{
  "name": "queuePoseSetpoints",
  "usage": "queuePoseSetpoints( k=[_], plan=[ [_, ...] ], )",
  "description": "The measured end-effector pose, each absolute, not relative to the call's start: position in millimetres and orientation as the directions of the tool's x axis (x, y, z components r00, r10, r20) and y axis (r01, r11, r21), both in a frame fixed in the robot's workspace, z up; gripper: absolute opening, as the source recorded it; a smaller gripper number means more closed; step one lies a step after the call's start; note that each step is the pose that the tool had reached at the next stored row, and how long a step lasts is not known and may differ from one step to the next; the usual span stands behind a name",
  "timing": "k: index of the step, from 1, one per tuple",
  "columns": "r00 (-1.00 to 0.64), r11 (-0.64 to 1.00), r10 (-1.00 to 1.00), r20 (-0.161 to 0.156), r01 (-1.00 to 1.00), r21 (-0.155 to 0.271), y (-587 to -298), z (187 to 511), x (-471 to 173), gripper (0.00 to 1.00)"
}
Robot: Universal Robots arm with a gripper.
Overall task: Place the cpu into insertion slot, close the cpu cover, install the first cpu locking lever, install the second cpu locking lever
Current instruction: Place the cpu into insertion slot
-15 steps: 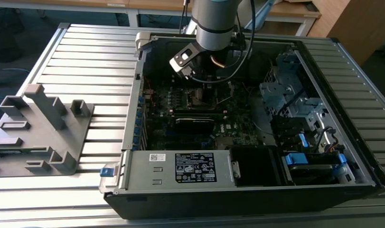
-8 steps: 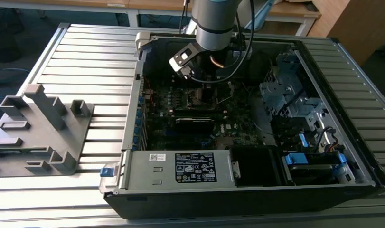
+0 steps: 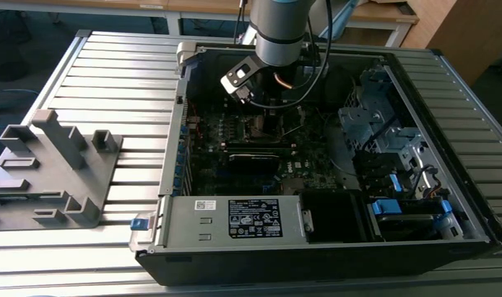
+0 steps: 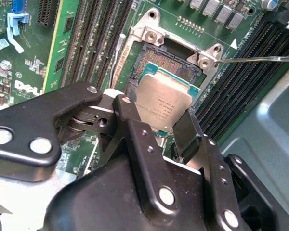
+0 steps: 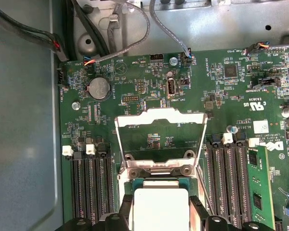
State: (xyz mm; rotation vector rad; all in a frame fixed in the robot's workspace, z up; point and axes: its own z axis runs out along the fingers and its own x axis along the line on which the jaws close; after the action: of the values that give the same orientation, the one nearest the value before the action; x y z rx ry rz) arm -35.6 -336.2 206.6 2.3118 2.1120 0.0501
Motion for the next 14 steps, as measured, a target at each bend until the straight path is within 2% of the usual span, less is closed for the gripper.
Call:
queuePoseSetpoints(
  k=[14],
  plan=[
    [0.09, -0.09, 0.996, 0.017, 0.995, 0.029, -336.2, 204.0, -35.6, 0.54]
  ],
)
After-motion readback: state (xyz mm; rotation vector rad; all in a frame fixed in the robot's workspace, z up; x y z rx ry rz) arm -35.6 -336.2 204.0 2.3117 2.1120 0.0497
